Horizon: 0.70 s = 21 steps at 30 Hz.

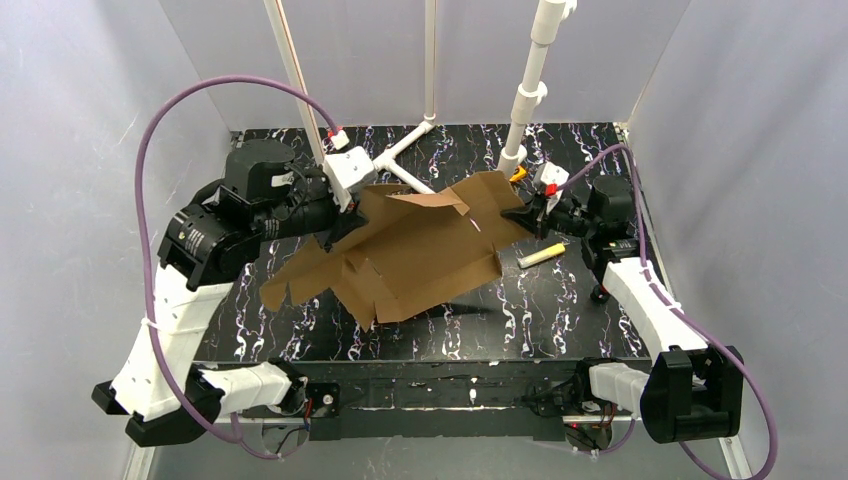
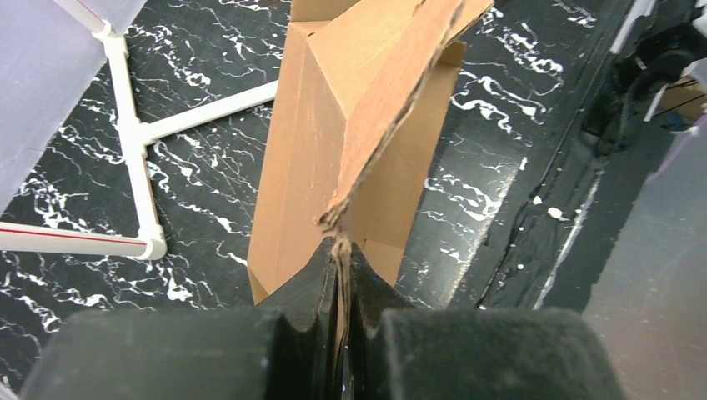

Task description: Fold the paper box

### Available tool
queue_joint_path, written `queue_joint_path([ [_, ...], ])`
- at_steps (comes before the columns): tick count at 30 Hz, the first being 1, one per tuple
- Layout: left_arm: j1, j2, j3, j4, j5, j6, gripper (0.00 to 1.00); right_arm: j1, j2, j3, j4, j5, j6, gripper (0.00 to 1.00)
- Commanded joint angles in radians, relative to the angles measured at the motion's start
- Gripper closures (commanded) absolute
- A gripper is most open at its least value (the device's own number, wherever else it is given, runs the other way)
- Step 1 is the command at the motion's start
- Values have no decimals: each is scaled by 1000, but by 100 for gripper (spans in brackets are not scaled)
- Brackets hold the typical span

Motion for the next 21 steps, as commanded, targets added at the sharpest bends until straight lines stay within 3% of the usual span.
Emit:
queue_joint_path([
  [1, -7, -41, 89, 25, 152, -122, 100, 12, 8, -33, 99, -6, -47, 99],
  [11, -13, 21, 171, 14, 192, -191, 100, 43, 11, -57, 258, 72, 14, 99],
  [21, -31, 67, 126, 15, 171, -362, 98, 57, -5, -151, 303, 138, -19, 99],
])
